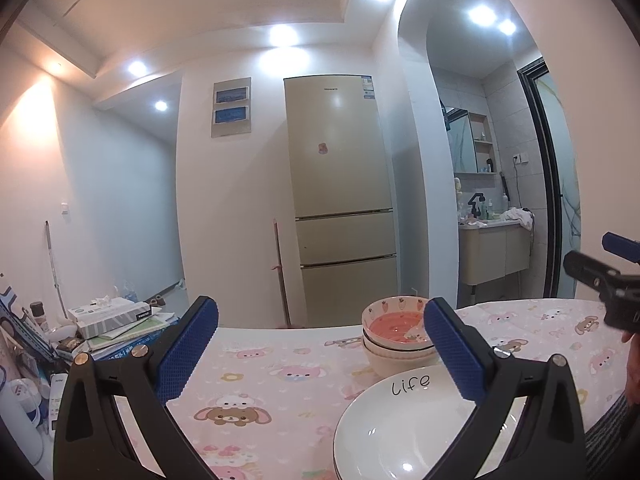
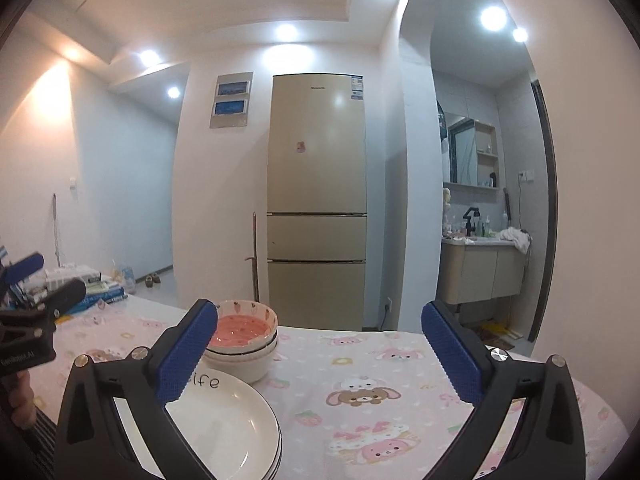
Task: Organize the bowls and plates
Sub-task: 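Raise the left tool and move it toward the bowl stack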
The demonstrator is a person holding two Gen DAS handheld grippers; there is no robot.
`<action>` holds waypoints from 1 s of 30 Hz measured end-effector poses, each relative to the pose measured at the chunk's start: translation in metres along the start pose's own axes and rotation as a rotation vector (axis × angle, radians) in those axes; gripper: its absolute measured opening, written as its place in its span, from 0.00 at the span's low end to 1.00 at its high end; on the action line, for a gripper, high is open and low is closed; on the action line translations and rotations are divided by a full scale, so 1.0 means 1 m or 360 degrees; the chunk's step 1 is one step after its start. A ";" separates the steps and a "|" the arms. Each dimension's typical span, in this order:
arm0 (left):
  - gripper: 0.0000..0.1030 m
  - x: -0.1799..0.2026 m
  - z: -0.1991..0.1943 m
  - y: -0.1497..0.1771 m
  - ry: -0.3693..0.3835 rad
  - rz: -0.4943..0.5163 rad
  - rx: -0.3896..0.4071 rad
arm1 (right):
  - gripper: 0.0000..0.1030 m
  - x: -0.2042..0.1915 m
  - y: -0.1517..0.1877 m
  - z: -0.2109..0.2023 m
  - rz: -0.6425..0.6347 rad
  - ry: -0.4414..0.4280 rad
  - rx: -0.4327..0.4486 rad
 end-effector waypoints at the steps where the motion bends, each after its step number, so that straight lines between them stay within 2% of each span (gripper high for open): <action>1: 1.00 0.000 0.000 0.000 -0.0001 -0.0001 -0.0002 | 1.00 -0.003 0.000 0.000 -0.0016 0.0003 0.0000; 7: 1.00 0.000 0.001 0.001 -0.0005 -0.0014 -0.0016 | 1.00 -0.007 0.002 0.000 -0.0034 -0.0002 0.0006; 14: 1.00 0.002 0.000 0.002 -0.0015 -0.0013 -0.0012 | 1.00 -0.008 0.006 0.009 -0.0038 0.0005 -0.0063; 30: 1.00 0.006 -0.001 0.003 -0.0021 0.0025 0.0008 | 1.00 -0.009 0.006 0.009 -0.0055 0.0010 -0.0064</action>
Point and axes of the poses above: each gripper's, at about its wrist camera, not at the fingertips, and z roughly the way its jaws point, x to its right, y to its underside, the point moved 2 cm from there along z, roughly the way its jaws point, and after that the axes turned 1 degree about -z, right-handed, at the moved point
